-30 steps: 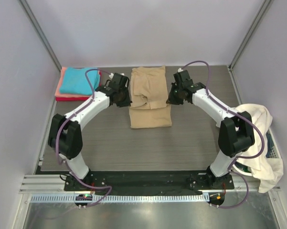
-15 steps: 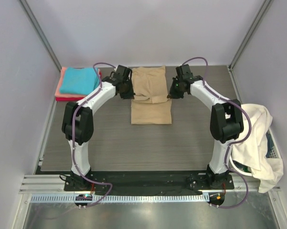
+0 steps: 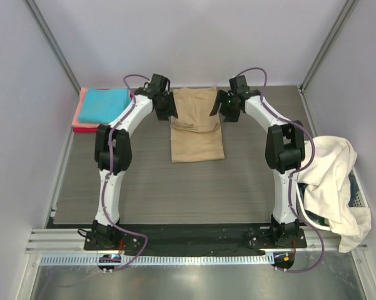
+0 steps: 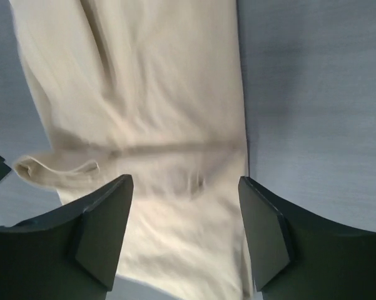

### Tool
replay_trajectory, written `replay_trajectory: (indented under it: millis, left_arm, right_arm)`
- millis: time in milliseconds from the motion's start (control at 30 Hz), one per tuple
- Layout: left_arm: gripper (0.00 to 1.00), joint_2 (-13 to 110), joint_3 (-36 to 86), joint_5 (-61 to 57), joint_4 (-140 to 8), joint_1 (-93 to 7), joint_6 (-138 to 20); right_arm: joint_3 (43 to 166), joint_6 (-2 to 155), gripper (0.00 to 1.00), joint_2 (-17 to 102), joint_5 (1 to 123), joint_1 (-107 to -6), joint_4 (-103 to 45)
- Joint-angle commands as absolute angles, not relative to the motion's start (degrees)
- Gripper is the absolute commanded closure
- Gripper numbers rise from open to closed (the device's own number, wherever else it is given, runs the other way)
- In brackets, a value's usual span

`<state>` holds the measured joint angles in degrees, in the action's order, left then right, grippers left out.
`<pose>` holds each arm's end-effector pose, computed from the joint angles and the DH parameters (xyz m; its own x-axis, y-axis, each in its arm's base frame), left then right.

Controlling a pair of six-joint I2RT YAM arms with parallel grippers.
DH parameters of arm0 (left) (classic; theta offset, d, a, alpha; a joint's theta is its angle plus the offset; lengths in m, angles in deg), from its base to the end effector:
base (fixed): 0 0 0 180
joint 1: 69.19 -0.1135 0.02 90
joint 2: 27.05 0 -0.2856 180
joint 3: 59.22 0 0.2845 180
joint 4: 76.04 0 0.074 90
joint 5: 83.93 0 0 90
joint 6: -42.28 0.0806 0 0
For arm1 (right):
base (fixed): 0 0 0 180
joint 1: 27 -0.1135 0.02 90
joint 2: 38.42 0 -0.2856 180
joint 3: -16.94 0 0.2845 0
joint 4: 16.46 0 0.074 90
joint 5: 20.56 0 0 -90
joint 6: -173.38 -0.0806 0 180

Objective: Fold and stack the t-shirts

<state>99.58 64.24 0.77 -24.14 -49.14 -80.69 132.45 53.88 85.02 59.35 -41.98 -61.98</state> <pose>0.5261 -0.1999 0.2005 -0.8589 -0.2634 -0.4392 -0.0910 0.9225 -0.3751 0.5281 0.1559 0.1894 -0.8504 0.2743 -0.4490 0.0729 0.9066 0.4157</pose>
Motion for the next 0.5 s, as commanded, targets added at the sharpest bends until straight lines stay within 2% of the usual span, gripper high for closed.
replay_trajectory:
  millis: [0, 67, 133, 200, 267, 333, 367, 467]
  left_arm:
    - [0.51, 106.87, 87.4, -0.89, -12.61, -51.44, -79.19]
    - [0.47, 112.16, 103.68, -0.35, -4.76, -51.44, -78.66]
    - [0.45, 110.69, 104.14, -0.78, -4.8, -51.44, -78.92]
    - [0.46, 101.75, 89.16, -1.05, -12.57, -51.35, -79.62]
    - [0.51, 92.72, 72.42, -1.93, -18.84, -51.17, -81.02]
    - [0.52, 88.81, 64.88, -2.36, -23.95, -50.56, -81.29]
    - [0.53, 87.49, 59.8, -2.72, -24.83, -50.12, -81.12]
    - [0.54, 83.35, 51.7, -2.28, -25.37, -48.8, -80.94]
  right_arm:
    - [144.48, 54.29, 0.23, 87.87, 59.33, -38.78, -63.34]
    - [153.46, 54.72, 0.23, 89.11, 60.2, -38.34, -69.05]
    - [152.27, 55.87, 0.23, 85.88, 60.21, -38.6, -69.34]
    - [147.97, 56.65, 0.23, 80.53, 60.38, -39.48, -68.55]
    - [138.31, 56.92, 0.27, 76.74, 59.43, -40.18, -65.3]
    - [129.19, 56.49, 0.32, 72.17, 57.76, -41.5, -61.45]
    - [126.87, 56.22, 0.4, 71.1, 56.79, -42.29, -60.64]
    - [121.76, 56.22, 0.44, 69.95, 54.68, -46.31, -58.79]
